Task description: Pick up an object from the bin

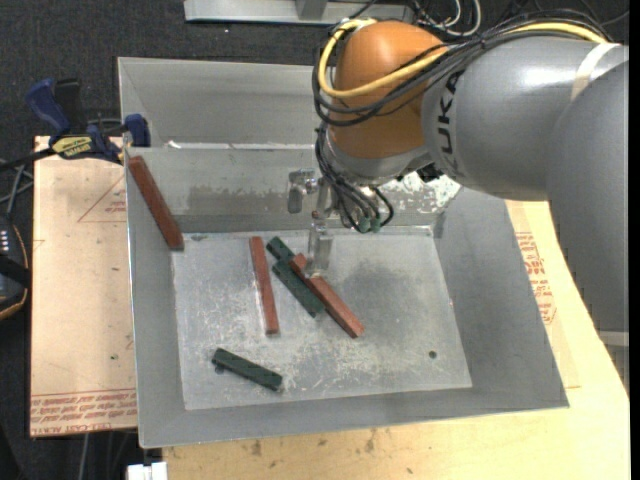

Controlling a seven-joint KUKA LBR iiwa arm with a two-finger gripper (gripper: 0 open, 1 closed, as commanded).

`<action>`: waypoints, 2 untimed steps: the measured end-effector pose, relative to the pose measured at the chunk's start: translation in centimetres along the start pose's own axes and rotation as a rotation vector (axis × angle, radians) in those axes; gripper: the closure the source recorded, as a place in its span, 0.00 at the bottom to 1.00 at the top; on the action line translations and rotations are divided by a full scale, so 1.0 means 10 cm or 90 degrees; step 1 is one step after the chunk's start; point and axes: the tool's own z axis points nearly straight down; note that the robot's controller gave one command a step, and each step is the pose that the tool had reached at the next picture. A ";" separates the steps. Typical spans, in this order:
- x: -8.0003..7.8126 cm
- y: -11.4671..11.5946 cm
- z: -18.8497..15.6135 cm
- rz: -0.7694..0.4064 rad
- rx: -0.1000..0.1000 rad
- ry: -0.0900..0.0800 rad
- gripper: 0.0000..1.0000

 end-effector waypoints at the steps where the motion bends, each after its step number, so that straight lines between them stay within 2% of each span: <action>1: 0.04 -0.09 0.70 0.056 0.001 0.005 0.00; 2: 0.14 -0.11 1.07 0.218 0.003 0.007 1.00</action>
Offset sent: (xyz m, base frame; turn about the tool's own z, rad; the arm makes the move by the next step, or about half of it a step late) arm -0.0120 -0.0117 -0.1067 0.3447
